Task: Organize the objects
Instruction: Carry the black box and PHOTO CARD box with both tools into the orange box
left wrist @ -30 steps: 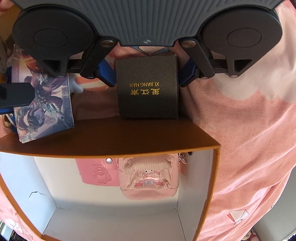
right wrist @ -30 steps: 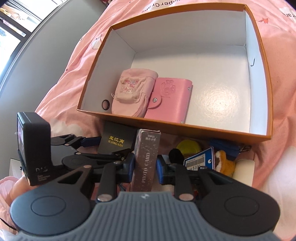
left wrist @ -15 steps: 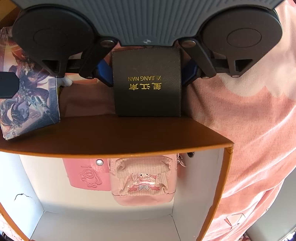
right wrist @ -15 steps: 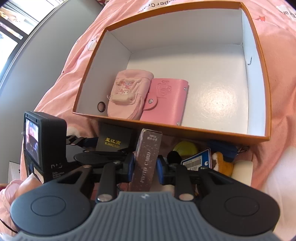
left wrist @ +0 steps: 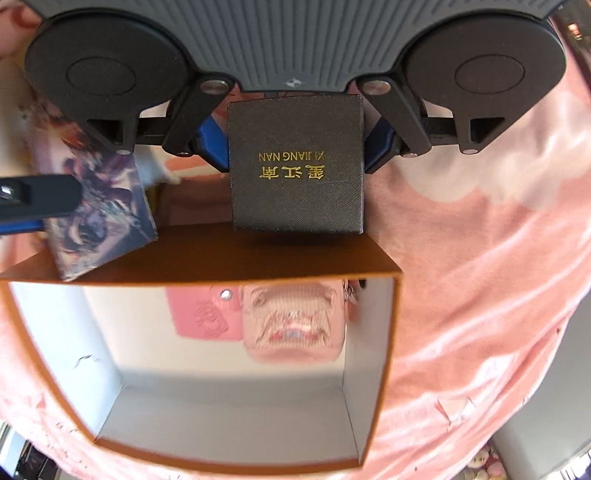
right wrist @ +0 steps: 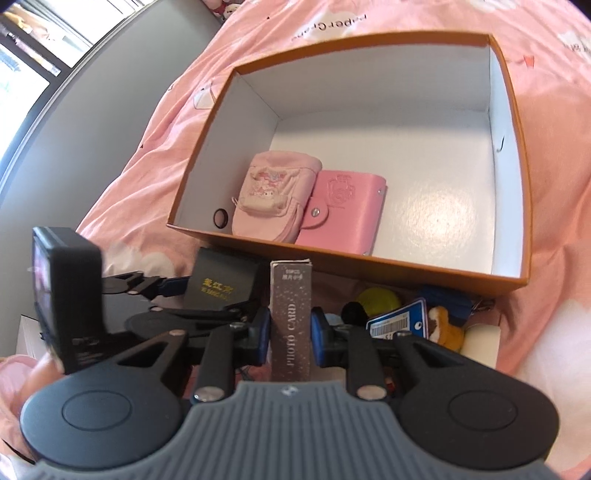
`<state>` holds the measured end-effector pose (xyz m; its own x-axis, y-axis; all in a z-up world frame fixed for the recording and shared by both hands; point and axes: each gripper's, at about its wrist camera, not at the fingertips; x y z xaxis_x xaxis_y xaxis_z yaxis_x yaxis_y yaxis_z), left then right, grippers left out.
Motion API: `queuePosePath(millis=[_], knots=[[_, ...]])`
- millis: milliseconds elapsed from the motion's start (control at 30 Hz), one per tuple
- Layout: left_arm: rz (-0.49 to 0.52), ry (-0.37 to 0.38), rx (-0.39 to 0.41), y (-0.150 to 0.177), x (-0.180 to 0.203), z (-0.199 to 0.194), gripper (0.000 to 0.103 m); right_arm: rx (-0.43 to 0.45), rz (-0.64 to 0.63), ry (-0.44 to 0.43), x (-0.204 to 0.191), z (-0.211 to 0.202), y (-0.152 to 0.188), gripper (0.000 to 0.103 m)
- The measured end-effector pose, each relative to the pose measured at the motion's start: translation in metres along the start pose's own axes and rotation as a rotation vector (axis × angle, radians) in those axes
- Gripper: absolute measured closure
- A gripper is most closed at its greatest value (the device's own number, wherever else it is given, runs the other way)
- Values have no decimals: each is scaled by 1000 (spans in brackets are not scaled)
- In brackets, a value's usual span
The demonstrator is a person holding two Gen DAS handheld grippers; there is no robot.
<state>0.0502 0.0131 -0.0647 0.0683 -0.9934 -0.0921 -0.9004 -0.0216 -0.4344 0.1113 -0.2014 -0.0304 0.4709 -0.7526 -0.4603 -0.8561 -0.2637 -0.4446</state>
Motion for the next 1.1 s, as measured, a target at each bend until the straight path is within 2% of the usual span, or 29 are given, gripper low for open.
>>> queuePosePath(millis=[300,633,900,1100], knots=[[23,72,94,-10,8,-52,15,43,-44,1,-9,-20,-1,79],[20,147,222,-34,8,-97,15,141,-85,-34,-24,-53,-14,79],[33,163,292,-77,3,-92,15,230,-96,-25,-22,-64,-47,79],[42,168,276,-118,-3,-62,15,230,-15,-9,4,-42,-81,79]])
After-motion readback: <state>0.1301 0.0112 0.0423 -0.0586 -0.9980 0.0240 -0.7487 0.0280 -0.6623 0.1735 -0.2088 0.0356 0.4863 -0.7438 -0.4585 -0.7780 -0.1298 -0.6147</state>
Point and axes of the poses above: each gripper's, at about its wrist camera, not at the fingertips, and z roughly the way its jaws point, x to its right, y to its underside, and after that the axes turned 4 degrees about x, right-handed
